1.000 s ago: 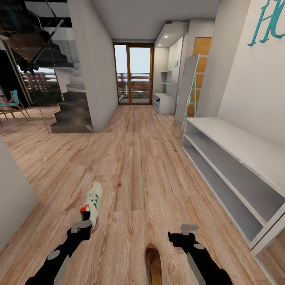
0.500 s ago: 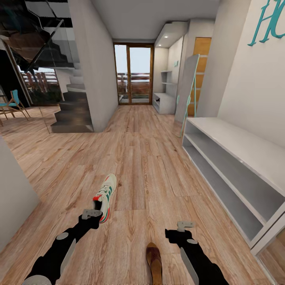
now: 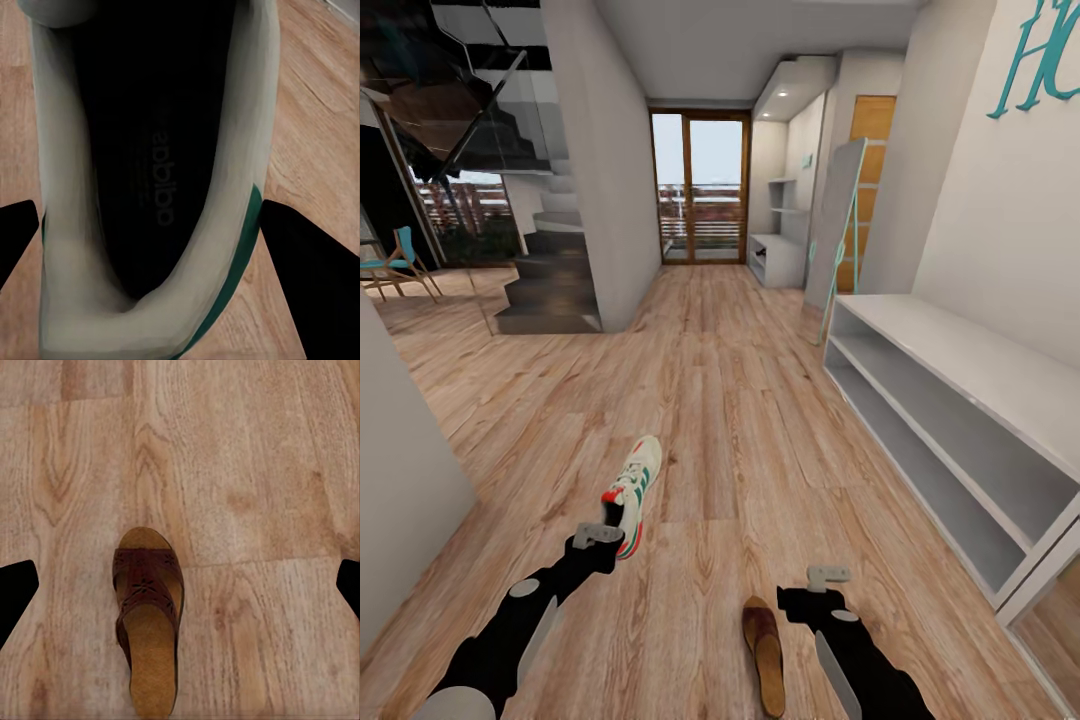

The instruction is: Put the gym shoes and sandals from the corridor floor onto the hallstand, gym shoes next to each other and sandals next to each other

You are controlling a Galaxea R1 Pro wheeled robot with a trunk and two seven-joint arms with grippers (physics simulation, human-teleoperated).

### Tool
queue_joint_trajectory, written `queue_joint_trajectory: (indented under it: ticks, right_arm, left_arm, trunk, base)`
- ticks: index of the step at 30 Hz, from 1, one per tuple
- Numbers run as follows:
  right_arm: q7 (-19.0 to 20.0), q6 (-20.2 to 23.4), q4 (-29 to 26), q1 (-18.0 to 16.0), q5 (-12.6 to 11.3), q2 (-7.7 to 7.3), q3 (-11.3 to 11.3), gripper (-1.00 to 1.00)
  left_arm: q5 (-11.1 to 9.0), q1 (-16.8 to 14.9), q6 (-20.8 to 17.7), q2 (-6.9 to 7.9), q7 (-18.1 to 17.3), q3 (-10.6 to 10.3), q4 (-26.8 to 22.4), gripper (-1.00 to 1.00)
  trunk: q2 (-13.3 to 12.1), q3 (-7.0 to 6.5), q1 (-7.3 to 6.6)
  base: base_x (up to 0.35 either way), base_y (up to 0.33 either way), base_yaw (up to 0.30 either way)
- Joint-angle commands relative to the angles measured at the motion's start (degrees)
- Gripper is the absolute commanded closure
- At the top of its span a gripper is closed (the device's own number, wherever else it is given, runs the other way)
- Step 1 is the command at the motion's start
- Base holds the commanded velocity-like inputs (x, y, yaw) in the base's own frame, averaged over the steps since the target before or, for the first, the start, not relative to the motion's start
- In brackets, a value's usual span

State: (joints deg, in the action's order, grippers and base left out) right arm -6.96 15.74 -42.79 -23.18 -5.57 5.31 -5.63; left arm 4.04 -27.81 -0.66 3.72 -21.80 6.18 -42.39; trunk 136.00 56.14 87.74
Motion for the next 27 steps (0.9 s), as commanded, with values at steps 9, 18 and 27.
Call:
queue_joint_trajectory:
  ticks: [9,18,27]
  right_arm:
    - [-0.5,0.4,0.2,0.0,-0.6,-0.04,-0.3,-1.0]
    - [-0.6,0.4,0.2,0.0,-0.6,-0.04,-0.1,-1.0]
    - [-0.6,0.4,0.9,0.0,-0.6,-0.04,-0.1,-1.0]
  left_arm:
    - [0.4,0.5,-1.4,-0.35,-0.5,0.1,-4.8,1.0]
    - [0.2,0.2,-10.4,-0.68,-1.1,-0.1,-10.5,1.0]
    - [-0.1,-0.1,-12.5,-1.66,-4.1,-2.0,-12.1,1.0]
  trunk:
    - [0.0,0.05,-0.01]
    - [3.2,1.7,1.74]
    - [6.8,4.08,3.72]
  base:
    - [-0.006,0.005,0.0]
    - [0.0,0.0,0.0]
    - [0.0,0.0,0.004]
